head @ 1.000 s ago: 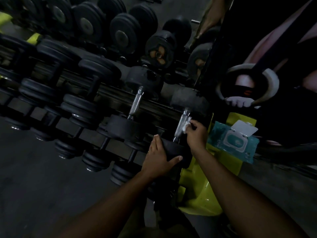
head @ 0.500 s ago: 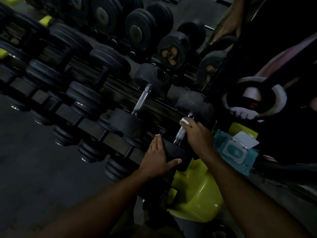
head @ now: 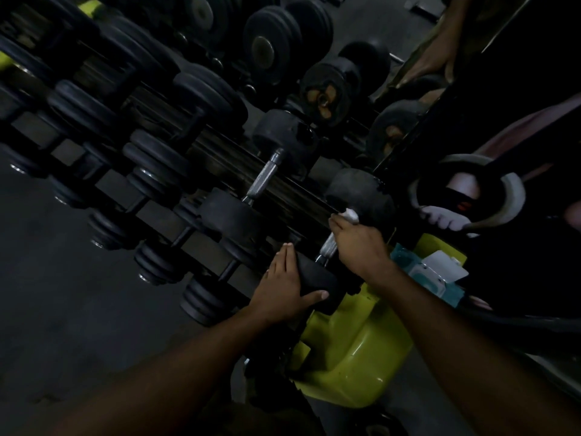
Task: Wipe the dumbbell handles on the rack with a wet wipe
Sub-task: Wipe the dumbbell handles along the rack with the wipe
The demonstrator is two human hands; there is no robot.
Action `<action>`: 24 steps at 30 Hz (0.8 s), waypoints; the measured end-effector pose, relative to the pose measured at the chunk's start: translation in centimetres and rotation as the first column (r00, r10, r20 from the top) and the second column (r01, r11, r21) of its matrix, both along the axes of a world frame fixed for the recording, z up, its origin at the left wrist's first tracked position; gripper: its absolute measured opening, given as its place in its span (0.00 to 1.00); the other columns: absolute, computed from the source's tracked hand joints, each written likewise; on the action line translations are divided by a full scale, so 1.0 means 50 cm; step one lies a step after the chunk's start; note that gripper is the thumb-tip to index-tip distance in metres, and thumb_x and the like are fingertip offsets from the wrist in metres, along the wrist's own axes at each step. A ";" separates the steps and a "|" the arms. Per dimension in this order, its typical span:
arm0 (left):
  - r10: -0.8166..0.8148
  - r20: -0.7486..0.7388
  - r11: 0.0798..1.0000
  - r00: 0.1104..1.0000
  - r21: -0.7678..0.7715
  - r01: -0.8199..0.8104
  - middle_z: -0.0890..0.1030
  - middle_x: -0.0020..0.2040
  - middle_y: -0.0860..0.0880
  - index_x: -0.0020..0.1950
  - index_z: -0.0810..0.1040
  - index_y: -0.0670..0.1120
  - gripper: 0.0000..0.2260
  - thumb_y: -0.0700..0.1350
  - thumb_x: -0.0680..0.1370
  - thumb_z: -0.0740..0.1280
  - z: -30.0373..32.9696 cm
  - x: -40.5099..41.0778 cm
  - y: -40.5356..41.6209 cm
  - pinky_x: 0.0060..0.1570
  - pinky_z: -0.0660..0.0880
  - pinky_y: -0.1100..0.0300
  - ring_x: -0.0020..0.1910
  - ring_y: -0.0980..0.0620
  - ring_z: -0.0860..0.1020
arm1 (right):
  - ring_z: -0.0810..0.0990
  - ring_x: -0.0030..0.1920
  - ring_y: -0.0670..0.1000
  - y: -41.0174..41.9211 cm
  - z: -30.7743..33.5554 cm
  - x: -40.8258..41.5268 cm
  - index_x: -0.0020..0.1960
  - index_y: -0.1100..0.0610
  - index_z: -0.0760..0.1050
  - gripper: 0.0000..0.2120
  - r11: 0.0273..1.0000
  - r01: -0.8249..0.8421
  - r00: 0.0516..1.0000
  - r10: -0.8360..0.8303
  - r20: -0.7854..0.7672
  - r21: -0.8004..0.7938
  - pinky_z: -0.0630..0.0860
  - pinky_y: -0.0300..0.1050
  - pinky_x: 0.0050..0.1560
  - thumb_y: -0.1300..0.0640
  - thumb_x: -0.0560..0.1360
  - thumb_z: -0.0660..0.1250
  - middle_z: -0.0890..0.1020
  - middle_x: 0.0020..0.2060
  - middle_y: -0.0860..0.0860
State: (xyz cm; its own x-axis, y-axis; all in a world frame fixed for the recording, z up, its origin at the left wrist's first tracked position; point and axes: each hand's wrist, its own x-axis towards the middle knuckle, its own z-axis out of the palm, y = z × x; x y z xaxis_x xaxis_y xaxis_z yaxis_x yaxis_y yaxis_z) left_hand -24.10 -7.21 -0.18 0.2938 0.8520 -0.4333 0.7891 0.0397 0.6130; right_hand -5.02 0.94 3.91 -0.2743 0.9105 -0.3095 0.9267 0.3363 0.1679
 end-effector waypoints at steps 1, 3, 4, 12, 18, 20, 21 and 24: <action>0.002 -0.001 1.000 1.000 0.004 -0.002 0.42 0.83 0.44 0.82 0.38 0.41 0.57 0.73 0.71 0.66 -0.001 0.000 0.000 0.79 0.53 0.46 0.82 0.47 0.44 | 0.82 0.55 0.54 -0.001 0.005 0.001 0.74 0.52 0.64 0.30 0.999 -0.022 1.000 0.022 -0.019 -0.037 0.78 0.46 0.47 0.59 0.73 0.63 0.65 0.75 0.45; 0.002 -0.003 1.000 1.000 0.009 -0.002 0.42 0.83 0.44 0.82 0.38 0.41 0.57 0.73 0.71 0.66 -0.001 0.000 0.000 0.79 0.54 0.46 0.82 0.47 0.44 | 0.82 0.56 0.54 0.008 0.010 0.011 0.74 0.50 0.63 0.32 0.999 0.012 0.999 -0.013 -0.038 -0.043 0.79 0.47 0.48 0.59 0.71 0.65 0.64 0.75 0.43; 0.002 -0.003 1.000 1.000 0.009 -0.002 0.42 0.83 0.44 0.82 0.38 0.41 0.57 0.73 0.71 0.66 -0.003 0.000 0.000 0.79 0.53 0.46 0.82 0.47 0.44 | 0.81 0.57 0.54 0.012 0.016 0.014 0.74 0.50 0.62 0.33 0.997 0.060 0.997 -0.062 -0.047 -0.042 0.79 0.48 0.50 0.59 0.71 0.66 0.63 0.75 0.43; 0.006 0.004 1.000 1.000 0.026 -0.006 0.42 0.83 0.43 0.82 0.38 0.41 0.57 0.72 0.72 0.66 0.000 0.000 -0.003 0.79 0.53 0.47 0.82 0.47 0.44 | 0.78 0.63 0.54 0.001 0.029 0.010 0.70 0.43 0.68 0.25 0.954 0.052 0.961 -0.128 -0.245 -0.297 0.77 0.51 0.57 0.57 0.75 0.60 0.67 0.73 0.41; 0.011 0.008 1.000 1.000 0.018 -0.011 0.42 0.83 0.43 0.82 0.39 0.41 0.57 0.73 0.71 0.66 -0.001 -0.001 -0.003 0.80 0.53 0.47 0.82 0.47 0.44 | 0.78 0.63 0.57 -0.017 0.005 0.009 0.75 0.46 0.63 0.32 0.964 0.034 0.968 -0.097 -0.230 -0.265 0.77 0.52 0.56 0.61 0.72 0.63 0.59 0.76 0.40; 0.015 0.009 1.000 1.000 0.026 -0.016 0.42 0.83 0.43 0.82 0.39 0.41 0.57 0.72 0.72 0.66 0.002 0.000 -0.003 0.80 0.52 0.48 0.82 0.47 0.44 | 0.77 0.64 0.55 -0.015 0.013 0.014 0.74 0.43 0.64 0.31 0.941 0.032 0.958 -0.125 -0.258 -0.338 0.76 0.52 0.58 0.61 0.73 0.61 0.59 0.76 0.37; 0.018 0.009 0.999 1.000 0.031 -0.019 0.43 0.83 0.43 0.82 0.39 0.41 0.57 0.72 0.72 0.67 0.002 0.001 -0.003 0.80 0.52 0.48 0.82 0.47 0.45 | 0.76 0.64 0.55 -0.011 0.016 0.018 0.74 0.43 0.63 0.32 0.950 0.056 0.961 -0.135 -0.243 -0.308 0.75 0.52 0.58 0.61 0.73 0.61 0.59 0.76 0.37; 0.021 0.010 1.000 1.000 0.024 -0.021 0.43 0.83 0.44 0.82 0.39 0.41 0.57 0.72 0.71 0.67 0.004 0.001 -0.003 0.80 0.52 0.48 0.82 0.47 0.45 | 0.73 0.67 0.57 -0.004 0.016 0.018 0.77 0.47 0.60 0.35 0.988 0.123 0.982 -0.135 -0.129 -0.094 0.73 0.53 0.60 0.61 0.71 0.64 0.56 0.78 0.42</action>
State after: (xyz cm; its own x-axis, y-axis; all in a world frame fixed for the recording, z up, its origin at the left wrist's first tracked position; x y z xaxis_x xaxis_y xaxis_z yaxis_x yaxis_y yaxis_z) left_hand -24.03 -7.36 0.00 0.2799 0.8680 -0.4102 0.7822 0.0416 0.6216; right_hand -4.11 0.71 4.72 -0.2009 0.9129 -0.3554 0.9753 0.2203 0.0144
